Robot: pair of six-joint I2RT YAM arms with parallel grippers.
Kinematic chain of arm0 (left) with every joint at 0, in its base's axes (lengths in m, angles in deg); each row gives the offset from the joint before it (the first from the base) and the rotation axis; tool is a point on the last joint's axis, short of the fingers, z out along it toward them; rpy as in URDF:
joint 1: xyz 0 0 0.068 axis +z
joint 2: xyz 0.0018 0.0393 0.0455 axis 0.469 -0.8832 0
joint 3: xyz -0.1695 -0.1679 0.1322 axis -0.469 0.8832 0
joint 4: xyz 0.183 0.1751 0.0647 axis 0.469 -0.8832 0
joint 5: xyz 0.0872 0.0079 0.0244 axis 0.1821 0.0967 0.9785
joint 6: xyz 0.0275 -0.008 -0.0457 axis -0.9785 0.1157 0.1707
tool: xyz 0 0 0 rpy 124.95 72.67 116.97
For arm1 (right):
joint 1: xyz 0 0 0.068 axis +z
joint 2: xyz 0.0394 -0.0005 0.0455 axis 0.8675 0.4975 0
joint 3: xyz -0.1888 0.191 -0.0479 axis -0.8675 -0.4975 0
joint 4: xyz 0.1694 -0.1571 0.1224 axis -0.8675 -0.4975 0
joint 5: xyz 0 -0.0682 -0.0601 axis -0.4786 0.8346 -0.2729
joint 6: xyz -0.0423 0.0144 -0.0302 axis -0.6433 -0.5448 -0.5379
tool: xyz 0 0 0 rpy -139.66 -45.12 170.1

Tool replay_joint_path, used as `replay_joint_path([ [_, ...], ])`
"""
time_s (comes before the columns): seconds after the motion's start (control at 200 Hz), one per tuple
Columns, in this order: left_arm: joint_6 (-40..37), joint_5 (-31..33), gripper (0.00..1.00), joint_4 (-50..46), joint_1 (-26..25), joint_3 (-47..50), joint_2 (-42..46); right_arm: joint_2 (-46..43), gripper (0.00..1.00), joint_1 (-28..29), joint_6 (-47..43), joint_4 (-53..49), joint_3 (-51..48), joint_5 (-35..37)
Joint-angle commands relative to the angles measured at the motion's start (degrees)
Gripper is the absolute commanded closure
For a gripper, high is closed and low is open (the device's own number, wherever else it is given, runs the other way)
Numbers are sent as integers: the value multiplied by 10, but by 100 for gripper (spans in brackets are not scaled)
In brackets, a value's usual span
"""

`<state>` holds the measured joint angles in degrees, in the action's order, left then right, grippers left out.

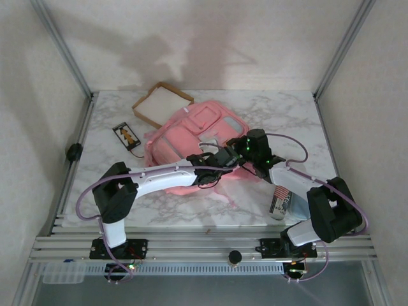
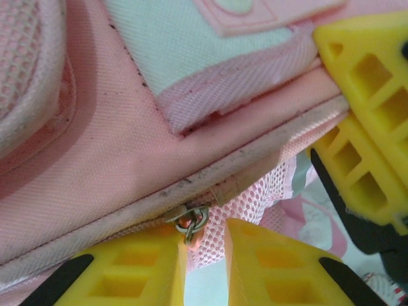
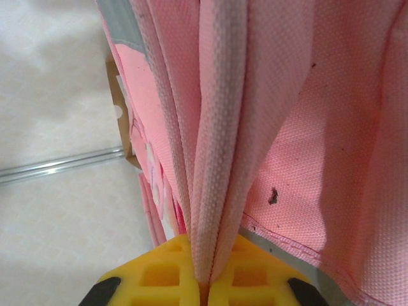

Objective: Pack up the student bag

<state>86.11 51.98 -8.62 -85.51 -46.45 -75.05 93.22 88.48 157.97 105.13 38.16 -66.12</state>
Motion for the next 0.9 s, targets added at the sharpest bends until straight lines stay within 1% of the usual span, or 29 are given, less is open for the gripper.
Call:
replay_joint_path([
  [0.0,78,52,78,-12,9,6,5,-7,100,16,20,70,25,-55],
  [0.085,91,60,83,-9,14,11,5,-7,100,16,20,68,24,-55],
  [0.195,104,79,92,-11,14,17,8,-11,100,16,21,68,20,-52],
  [0.27,99,86,95,-10,15,16,10,-11,100,16,19,67,21,-49],
  [0.35,78,77,100,7,15,17,12,-9,100,15,15,66,23,-47],
  [0.516,53,61,100,-7,14,25,32,-2,100,-1,-6,50,31,-45],
  [0.626,35,44,100,-31,14,41,56,13,100,-20,-16,52,36,-63],
  [0.706,19,18,100,-50,15,58,73,27,100,-35,-25,51,46,-83],
  [0.756,-5,-5,100,-52,15,70,84,31,100,-40,-35,48,51,-84],
  [0.801,-14,-14,100,-74,16,74,90,35,100,-44,-45,42,58,-85],
  [0.891,-46,-55,100,-92,29,81,104,49,100,-50,-63,29,72,-97],
])
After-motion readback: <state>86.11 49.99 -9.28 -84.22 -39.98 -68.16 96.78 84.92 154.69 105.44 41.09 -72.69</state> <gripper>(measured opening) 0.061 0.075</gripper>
